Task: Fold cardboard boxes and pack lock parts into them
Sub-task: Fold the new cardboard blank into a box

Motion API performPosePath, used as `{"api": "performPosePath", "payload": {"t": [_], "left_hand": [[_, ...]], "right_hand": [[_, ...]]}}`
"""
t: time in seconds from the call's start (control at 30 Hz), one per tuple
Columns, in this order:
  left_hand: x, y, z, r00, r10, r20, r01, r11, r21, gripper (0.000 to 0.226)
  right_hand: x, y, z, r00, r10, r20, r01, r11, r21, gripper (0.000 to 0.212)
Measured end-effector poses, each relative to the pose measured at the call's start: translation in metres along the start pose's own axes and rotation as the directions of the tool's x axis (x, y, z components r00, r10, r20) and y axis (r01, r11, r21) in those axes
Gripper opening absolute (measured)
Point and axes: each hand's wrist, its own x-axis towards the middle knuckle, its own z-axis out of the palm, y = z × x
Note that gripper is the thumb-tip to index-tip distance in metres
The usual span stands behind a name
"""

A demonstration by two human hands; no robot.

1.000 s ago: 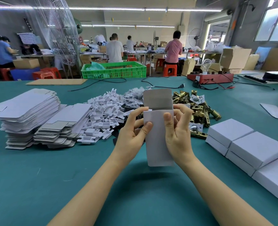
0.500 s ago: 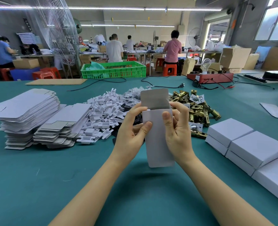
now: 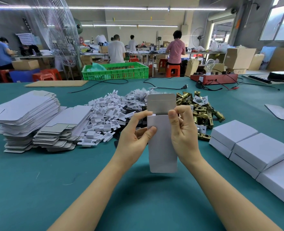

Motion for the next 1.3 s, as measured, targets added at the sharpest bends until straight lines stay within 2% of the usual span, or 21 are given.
{"api": "performPosePath", "payload": {"t": [0.13,0.23,0.5,0.6,0.7,0.83,1.07,1.2,1.3], "left_hand": [[0.000,0.000,0.001,1.000,-0.006,-0.005,0.006,1.000,-0.019,0.033],[0.000,-0.001,-0.001,0.999,-0.036,-0.006,0.036,0.999,-0.024,0.034],[0.001,-0.003,-0.001,0.997,-0.079,-0.018,0.078,0.997,-0.025,0.036],[0.001,-0.004,-0.003,0.995,-0.096,-0.007,0.096,0.995,-0.021,0.037],[0.002,-0.003,-0.004,0.995,-0.100,0.010,0.100,0.995,-0.008,0.037],[0.003,-0.002,-0.005,0.993,-0.112,0.027,0.112,0.994,0.002,0.038],[0.004,-0.004,-0.006,0.991,-0.130,0.026,0.129,0.992,0.012,0.037],[0.005,-0.006,-0.007,0.991,-0.130,0.018,0.130,0.991,0.010,0.036],[0.004,-0.007,-0.008,0.992,-0.125,0.020,0.125,0.992,0.012,0.037]], "right_hand": [[0.001,-0.005,0.001,0.998,-0.051,-0.035,0.051,0.999,0.001,0.019],[0.001,-0.004,0.001,0.991,-0.123,-0.054,0.119,0.990,-0.073,0.013],[0.002,-0.003,0.001,0.990,-0.117,-0.075,0.109,0.988,-0.110,0.010],[0.003,-0.007,0.001,0.997,0.041,-0.058,-0.037,0.997,0.071,0.021],[0.010,-0.010,-0.003,0.973,0.230,-0.004,-0.220,0.935,0.277,0.034],[0.016,-0.013,-0.009,0.937,0.336,0.091,-0.342,0.840,0.421,0.033],[0.013,-0.018,-0.008,0.936,0.327,0.130,-0.351,0.848,0.397,0.037],[0.011,-0.020,-0.008,0.932,0.315,0.180,-0.359,0.874,0.328,0.008],[0.011,-0.020,-0.007,0.932,0.328,0.157,-0.361,0.889,0.283,0.008]]}}
